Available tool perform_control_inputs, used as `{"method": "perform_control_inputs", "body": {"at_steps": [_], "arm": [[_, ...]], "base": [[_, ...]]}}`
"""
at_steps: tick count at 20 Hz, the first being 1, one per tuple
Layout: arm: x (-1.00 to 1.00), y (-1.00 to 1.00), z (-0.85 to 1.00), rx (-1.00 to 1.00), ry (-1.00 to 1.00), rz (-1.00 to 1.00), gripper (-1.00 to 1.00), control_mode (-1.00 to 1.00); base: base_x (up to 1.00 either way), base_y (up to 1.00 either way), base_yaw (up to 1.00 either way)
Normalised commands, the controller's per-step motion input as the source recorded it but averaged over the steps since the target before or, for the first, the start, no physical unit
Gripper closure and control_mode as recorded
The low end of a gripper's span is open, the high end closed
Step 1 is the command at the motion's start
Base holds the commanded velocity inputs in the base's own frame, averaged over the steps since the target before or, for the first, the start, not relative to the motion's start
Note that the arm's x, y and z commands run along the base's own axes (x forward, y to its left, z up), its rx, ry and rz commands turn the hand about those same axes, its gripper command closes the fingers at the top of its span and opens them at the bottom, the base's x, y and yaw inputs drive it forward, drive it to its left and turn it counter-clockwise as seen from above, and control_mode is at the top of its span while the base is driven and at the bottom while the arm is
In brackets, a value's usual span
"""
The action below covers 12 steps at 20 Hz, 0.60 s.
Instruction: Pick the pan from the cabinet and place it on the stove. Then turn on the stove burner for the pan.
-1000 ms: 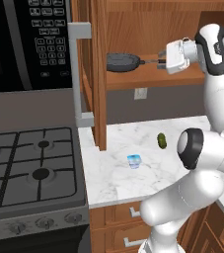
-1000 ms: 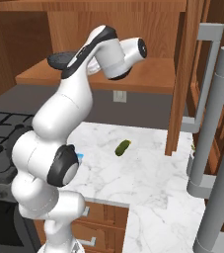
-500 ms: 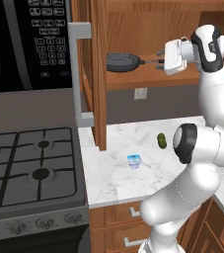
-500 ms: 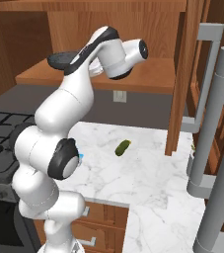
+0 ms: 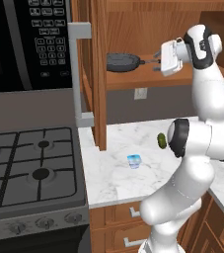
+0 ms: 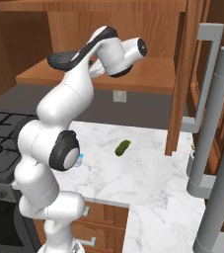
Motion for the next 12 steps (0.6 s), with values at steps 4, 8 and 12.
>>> {"method": "perform_control_inputs", "body": {"at_steps": [4, 8, 12], "arm": [[0.27, -0.03, -0.21, -0.05, 0.00, 0.01, -1.00, -1.00], [0.31, -0.07, -0.20, -0.04, 0.00, 0.01, -1.00, -1.00], [0.34, -0.08, -0.17, -0.04, 0.00, 0.01, -1.00, -1.00]], "base": [[0.00, 0.00, 0.00], [0.00, 0.00, 0.00], [0.00, 0.00, 0.00]]}}
